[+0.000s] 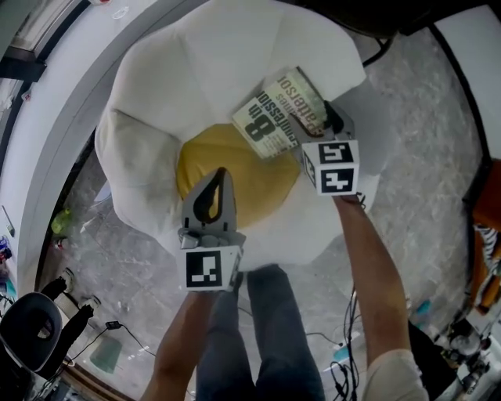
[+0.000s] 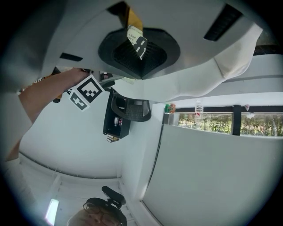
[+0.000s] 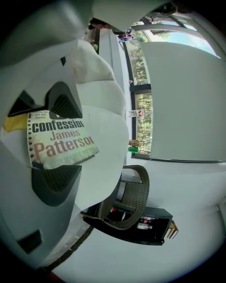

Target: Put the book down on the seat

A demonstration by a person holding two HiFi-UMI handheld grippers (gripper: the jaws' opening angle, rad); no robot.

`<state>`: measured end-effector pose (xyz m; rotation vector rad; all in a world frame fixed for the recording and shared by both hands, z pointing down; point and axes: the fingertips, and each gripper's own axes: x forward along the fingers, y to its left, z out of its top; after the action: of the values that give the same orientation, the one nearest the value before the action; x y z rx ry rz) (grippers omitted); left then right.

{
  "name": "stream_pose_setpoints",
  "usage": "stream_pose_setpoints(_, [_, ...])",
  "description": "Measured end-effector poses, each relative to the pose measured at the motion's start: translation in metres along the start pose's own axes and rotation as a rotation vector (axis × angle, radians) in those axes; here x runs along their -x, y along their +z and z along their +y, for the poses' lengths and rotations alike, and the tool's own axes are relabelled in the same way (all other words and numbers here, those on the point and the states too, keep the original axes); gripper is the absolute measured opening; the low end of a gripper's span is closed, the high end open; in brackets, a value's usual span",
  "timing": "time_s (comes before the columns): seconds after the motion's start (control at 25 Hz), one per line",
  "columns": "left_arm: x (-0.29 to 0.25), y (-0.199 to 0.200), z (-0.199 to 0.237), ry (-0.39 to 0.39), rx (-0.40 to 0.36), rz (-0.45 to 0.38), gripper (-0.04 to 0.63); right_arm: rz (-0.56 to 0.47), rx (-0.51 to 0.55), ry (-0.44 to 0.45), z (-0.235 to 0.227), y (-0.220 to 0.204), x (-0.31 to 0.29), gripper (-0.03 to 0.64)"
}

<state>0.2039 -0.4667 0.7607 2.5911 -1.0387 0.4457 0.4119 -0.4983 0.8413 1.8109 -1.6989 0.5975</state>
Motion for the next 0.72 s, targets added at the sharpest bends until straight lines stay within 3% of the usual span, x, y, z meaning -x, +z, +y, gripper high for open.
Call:
stream_pose_setpoints(0.16, [-0.003, 0.006, -0.003, -0.003, -0.002, -0.003, 0.006, -0.057, -0.032, 0.030, 0.017, 0.007, 0.018, 0.338])
stream_pose_setpoints(0.36, [-0.004, 0.014, -0.010, -0.014, -0.005, -0.004, 0.006, -0.167, -0.077, -0.032, 0.023, 0.024, 0.055, 0.218])
stream_pose_setpoints(0.6, [-0.004, 0.031, -0.014, -0.021, -0.017, -0.025, 0.006, -0.293, -0.091, -0.101, 0.032, 0.049, 0.102, 0.014])
stream_pose_setpoints(0.72, [-0.004, 0.043, -0.019, -0.028, -0.027, -0.044, 0.006, -0.339, -0.129, -0.113, 0.035, 0.059, 0.122, 0.005])
